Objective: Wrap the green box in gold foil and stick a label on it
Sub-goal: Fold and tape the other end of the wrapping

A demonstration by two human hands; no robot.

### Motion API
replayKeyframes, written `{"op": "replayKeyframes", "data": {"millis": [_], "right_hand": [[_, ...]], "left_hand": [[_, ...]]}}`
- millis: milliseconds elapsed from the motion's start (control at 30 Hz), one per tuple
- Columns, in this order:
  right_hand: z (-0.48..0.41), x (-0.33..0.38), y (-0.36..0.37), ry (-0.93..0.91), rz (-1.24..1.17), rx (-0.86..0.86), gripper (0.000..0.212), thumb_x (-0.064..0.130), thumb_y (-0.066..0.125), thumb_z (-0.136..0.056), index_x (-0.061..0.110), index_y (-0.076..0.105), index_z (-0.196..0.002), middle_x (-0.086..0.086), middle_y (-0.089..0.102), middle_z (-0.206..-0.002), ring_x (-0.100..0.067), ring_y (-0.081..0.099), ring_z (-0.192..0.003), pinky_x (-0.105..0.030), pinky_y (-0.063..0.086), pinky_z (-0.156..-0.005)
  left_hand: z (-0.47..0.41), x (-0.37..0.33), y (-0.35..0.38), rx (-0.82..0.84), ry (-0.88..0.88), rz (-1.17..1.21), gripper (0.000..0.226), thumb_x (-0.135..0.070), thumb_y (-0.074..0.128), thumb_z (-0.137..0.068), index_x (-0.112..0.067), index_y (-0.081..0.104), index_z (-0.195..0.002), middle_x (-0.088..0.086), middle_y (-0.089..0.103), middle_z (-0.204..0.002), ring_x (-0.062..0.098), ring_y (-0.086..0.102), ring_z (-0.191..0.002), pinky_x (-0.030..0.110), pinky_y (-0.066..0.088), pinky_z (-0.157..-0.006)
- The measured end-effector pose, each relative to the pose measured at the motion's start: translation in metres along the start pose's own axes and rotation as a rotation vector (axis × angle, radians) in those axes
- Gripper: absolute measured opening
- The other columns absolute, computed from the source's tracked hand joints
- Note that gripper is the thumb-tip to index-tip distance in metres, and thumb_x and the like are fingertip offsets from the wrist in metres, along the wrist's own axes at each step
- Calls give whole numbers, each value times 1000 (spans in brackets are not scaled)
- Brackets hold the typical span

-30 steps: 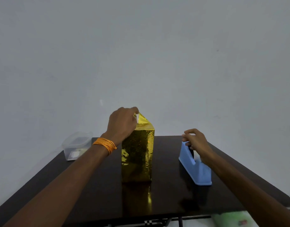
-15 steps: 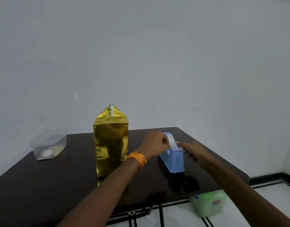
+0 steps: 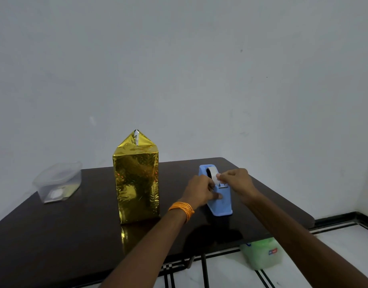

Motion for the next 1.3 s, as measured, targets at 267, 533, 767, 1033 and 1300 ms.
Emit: {"op": "replayKeyframes", "data": {"millis": [267,533,767,1033,1300], "right_hand": [[20,0,-14,30,-41,-29,22,17,75,-86,0,75,-73,-3,64,-59,-11,46,-49,-22,33,-46],[41,-24,-11,114,-97,17,27,12,73,-88,-1,66,-66,7,46,-35,-1,33,-29,-15,29,-35],[49,-32,-10,-25,357,-11,40,13,77,-80,14,54,-47,7,49,-44,0,43,-37,-12,36,-41],[61,8,-13,-198,50,5,32,14,53,-94,11,76,-72,7,71,-65,-5,62,-63,-22,44,-61],[62,56,29,-255,-219,173,42,9,37,-102,6,76,-88,1,75,-78,4,64,-69,-8,44,-62]], "left_hand": [[1,0,0,-29,-5,1,38,-35,84,-76,-4,73,-95,9,72,-88,22,66,-79,31,52,-69],[4,2,5,-65,5,51,31,-29,84,-77,-7,72,-96,10,72,-90,16,60,-75,26,47,-66],[6,1,6,-46,5,68,43,-29,82,-79,-1,70,-111,14,73,-100,25,68,-92,32,54,-80],[6,1,-38,50,-26,131,30,-1,59,-86,-9,70,-113,12,75,-94,23,72,-87,38,61,-80],[44,-8,-130,-69,27,269,23,-26,73,-89,-3,77,-88,11,75,-79,24,74,-77,30,62,-67]]}}
Point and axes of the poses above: each hand's wrist, its own z-axis away from the middle knuckle, its own y-axis out of the palm, x = y × z, the point moved 1 cm from there along -z, towards the middle knuckle
